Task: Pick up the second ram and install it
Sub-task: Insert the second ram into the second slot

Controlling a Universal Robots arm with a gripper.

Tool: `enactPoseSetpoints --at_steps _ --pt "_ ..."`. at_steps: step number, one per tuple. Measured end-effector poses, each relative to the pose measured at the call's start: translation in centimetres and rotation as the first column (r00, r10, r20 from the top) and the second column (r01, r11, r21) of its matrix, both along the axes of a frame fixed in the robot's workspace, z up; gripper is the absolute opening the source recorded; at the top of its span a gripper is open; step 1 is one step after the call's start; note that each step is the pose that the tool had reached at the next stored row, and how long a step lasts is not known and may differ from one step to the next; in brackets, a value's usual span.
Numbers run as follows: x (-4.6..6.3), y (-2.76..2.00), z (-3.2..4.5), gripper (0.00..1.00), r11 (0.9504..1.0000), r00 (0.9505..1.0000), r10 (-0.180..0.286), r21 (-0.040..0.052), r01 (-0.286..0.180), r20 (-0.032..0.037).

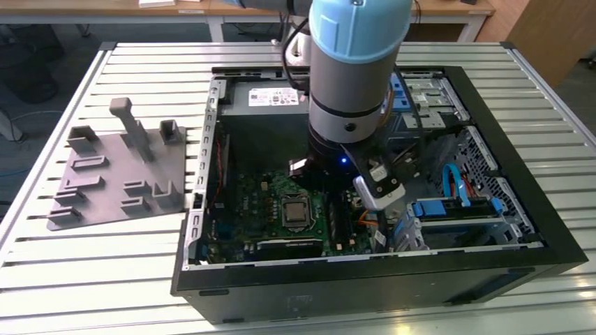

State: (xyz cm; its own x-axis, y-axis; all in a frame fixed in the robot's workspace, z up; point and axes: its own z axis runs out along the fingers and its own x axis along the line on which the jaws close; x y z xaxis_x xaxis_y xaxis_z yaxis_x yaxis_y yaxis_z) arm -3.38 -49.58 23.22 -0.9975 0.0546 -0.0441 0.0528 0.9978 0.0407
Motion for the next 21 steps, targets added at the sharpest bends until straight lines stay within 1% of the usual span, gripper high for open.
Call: enactPoseSetpoints --at_steps 9,11,14,21 --pt "0.0 0.00 -1.04 0.14 1.0000 1.0000 -0.007 0.0000 0.007 0.0000" --pt "0.0 0.00 -1.18 0.14 0.9999 0.9999 -0.017 -0.0001 0.017 0.0000" --pt "0.0 -0.01 -1.27 0.14 0.9995 0.9995 -0.030 -0.0003 0.030 -0.0001" --pt "0.3 0.00 -1.36 0.14 0.9997 0.9997 -0.025 -0.0001 0.025 0.0000"
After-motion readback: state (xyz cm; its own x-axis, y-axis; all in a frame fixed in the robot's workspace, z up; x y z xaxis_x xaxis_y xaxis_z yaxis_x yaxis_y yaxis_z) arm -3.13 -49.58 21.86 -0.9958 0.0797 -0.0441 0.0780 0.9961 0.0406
